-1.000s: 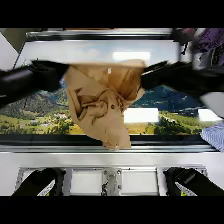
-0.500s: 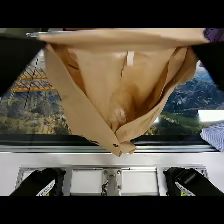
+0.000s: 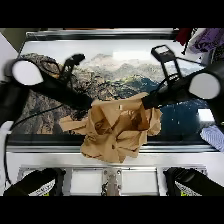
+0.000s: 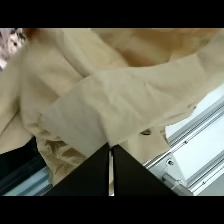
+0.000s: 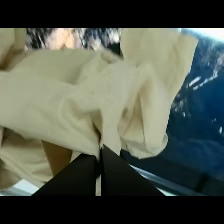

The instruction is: Fold the clothes and pants, and hang the long-sleeved shirts on hangers.

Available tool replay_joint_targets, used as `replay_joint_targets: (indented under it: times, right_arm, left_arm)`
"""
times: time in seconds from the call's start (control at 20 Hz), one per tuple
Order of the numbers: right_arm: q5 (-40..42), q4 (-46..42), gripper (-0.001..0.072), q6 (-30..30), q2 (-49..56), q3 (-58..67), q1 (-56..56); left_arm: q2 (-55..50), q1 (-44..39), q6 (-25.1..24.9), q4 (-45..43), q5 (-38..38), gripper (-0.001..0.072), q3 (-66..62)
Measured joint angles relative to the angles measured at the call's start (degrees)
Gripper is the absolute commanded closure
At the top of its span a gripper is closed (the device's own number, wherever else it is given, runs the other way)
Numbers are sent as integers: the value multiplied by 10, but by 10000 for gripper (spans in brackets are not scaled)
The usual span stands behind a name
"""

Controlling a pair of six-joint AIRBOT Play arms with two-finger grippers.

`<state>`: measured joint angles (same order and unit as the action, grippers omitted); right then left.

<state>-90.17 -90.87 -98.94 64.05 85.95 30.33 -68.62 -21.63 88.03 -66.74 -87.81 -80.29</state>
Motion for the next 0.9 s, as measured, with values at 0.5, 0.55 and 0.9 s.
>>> replay_joint_targets:
  times: [0.5,0.55,0.9]
  right_arm:
    - [-14,5,701,-79,24,-23,-1]
    - [-14,7,701,-82,24,-23,-1]
    - [-18,15,701,-90,25,-23,-2]
  left_arm:
    - [-32,24,-18,-6,50,692,-12]
    - [-33,24,-20,-6,50,612,-5]
    - [-33,25,-26,-8,48,18,-12]
